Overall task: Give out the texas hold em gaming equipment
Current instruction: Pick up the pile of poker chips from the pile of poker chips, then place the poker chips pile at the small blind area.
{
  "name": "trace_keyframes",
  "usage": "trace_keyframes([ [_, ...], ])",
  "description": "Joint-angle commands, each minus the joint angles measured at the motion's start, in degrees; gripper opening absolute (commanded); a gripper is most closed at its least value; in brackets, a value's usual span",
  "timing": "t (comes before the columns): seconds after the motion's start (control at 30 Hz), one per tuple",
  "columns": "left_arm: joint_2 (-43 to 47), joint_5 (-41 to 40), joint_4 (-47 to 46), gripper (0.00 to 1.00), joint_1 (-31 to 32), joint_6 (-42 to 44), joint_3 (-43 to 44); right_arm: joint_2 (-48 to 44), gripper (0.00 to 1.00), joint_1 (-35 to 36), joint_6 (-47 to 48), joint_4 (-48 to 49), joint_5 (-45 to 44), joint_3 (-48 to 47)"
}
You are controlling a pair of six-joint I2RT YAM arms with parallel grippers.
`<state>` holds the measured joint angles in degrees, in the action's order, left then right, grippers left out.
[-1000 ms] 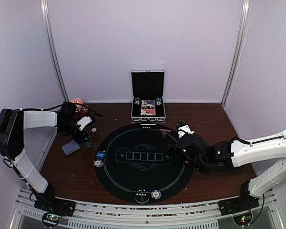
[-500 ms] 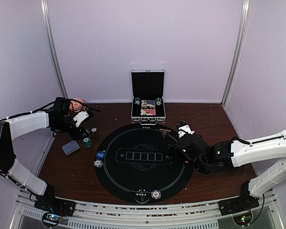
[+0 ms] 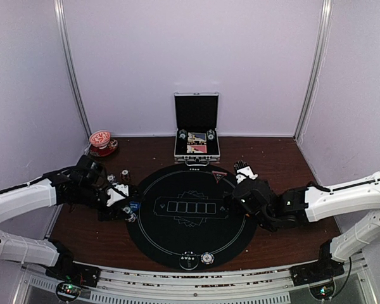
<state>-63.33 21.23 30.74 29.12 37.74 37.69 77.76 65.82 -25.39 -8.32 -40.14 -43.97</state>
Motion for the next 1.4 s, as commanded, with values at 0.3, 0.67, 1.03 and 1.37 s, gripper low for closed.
trace_keyframes([
  [0.3, -6.7, 1.3, -4.7, 0.2, 5.6, 2.8, -2.5, 0.9, 1.0, 0.3, 0.5, 0.0, -1.9, -0.2],
  [0.67, -11.0, -3.6, -9.4, 0.2, 7.3, 2.0, -4.4, 1.0, 1.0, 0.3, 0.5, -0.1, -1.8, -0.3],
  [1.03, -11.4, -5.5, -11.6, 0.23, 7.4, 1.4, -5.3, 1.0, 1.0, 0.4, 0.5, -0.2, -1.5, -0.3],
  [1.37, -12.8, -6.3, -12.4, 0.23, 7.5, 1.5, -5.9, 1.0, 1.0, 0.4, 0.5, -0.1, -1.5, -0.3],
])
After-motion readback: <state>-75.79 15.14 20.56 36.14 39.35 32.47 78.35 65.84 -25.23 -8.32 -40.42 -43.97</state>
